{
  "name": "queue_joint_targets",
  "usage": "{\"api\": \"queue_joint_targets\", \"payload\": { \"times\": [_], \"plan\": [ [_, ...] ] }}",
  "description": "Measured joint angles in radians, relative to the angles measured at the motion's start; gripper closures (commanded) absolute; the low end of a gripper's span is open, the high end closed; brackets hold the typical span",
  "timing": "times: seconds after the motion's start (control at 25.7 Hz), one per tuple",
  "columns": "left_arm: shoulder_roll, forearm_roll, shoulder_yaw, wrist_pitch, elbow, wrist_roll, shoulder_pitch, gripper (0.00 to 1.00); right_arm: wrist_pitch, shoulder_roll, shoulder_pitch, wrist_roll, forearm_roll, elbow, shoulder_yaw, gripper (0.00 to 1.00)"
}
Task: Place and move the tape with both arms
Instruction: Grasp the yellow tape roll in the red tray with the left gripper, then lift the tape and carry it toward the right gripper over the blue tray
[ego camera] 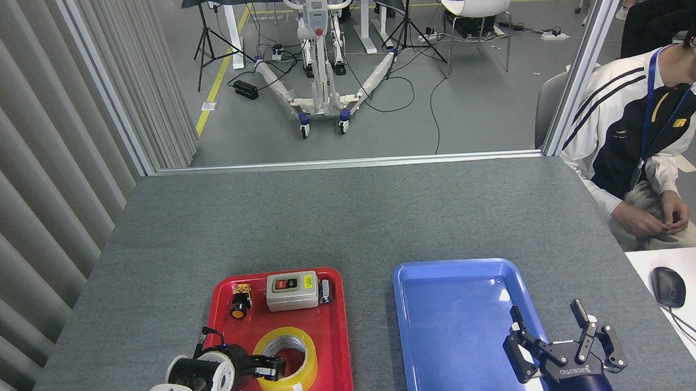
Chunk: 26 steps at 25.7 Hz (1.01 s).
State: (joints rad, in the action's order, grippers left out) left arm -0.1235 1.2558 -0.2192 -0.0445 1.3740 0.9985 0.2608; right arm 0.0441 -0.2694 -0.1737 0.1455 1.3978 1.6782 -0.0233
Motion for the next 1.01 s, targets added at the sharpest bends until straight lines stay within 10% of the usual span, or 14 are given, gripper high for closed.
{"api": "queue_joint_targets", "payload": {
  "times": [0.39,0.74,1.01],
  "plan": [
    [0.014,-0.074,0.009,-0.169,0.039,-0.022,0.034,1.0,0.0,0.0,-0.001,0.002,0.007,0.0,0.015,0.01],
    [0.02,-0.449,-0.002,-0.638,0.024,-0.518,0.03,1.0,0.148,-0.004,0.002,0.053,0.081,0.0,0.037,0.01],
    [0.075,-0.497,-0.047,-0.733,-0.097,-0.752,0.026,1.0,0.54,-0.053,0.002,0.169,0.087,0.003,0.034,0.01]
  ]
}}
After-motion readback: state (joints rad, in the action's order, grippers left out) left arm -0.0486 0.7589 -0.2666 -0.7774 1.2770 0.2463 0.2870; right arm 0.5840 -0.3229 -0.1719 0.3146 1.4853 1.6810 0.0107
